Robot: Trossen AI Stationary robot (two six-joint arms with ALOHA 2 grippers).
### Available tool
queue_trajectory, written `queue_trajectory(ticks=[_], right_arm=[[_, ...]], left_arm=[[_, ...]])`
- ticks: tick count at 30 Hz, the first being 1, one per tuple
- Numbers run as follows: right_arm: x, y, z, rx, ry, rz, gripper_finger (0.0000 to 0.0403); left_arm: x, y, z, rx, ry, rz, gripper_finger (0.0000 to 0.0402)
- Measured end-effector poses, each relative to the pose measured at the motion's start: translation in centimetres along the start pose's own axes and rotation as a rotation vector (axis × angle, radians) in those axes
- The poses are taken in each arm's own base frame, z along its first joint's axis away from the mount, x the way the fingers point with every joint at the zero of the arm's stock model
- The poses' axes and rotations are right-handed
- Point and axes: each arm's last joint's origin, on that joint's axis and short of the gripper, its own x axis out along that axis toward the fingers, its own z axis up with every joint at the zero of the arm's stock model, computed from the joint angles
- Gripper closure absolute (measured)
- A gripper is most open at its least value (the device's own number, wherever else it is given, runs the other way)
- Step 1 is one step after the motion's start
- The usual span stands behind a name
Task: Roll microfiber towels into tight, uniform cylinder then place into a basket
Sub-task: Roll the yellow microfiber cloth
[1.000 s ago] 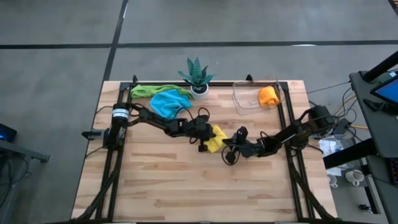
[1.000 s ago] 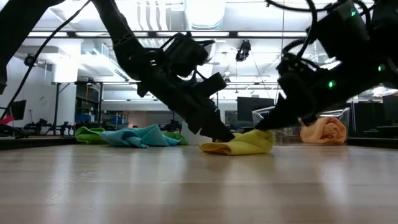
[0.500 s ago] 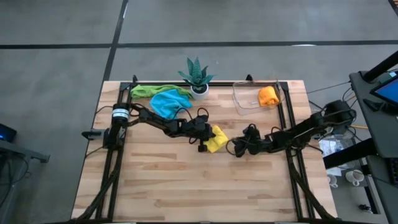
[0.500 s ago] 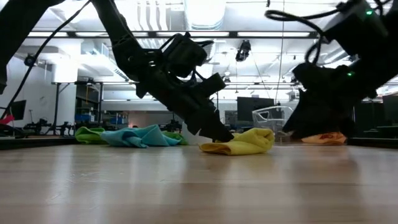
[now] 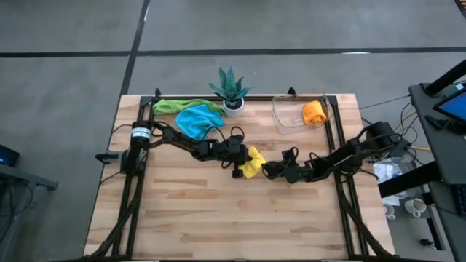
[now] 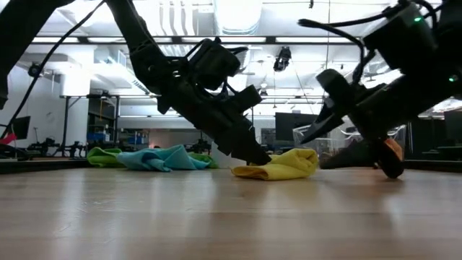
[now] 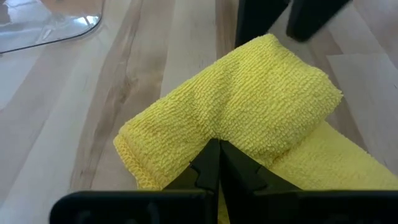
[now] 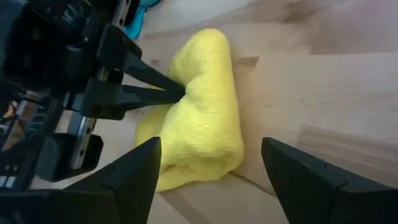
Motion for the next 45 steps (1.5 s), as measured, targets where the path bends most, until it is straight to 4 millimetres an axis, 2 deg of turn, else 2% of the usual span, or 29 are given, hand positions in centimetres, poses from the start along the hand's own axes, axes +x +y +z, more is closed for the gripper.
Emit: queue_trajectory(ticks=[8,16,27,37,42,45], right_arm=[[0.6,1.7,0.2,0.056,0.048,0.003,0.0129],[1.9,1.7,0.3,0.03,0.016,-0.042,0.0136],[1.8,0.9,1.1,0.007,-0.075,-0.123,0.0167],[2.0,1.2,1.1,-0.002,-0.024,-0.11,0.0172],[2.0,1.2,1.1,-0.006,-0.017,-0.109,0.019],[2.0,1.2,1.1,-0.012,-0.015,-0.111,0.0221]], left_arm=[[0.0,-0.1,-0.1,0.0,0.001,-0.002,0.0402],[0.0,-0.1,-0.1,0.001,0.002,-0.003,0.0402],[0.0,-0.2,-0.2,0.006,0.005,-0.006,0.0402],[0.0,-0.2,-0.2,0.009,0.007,0.004,0.0402],[0.0,-0.2,-0.2,0.009,0.007,0.007,0.0402],[0.0,-0.2,-0.2,0.009,0.007,0.008,0.0402]])
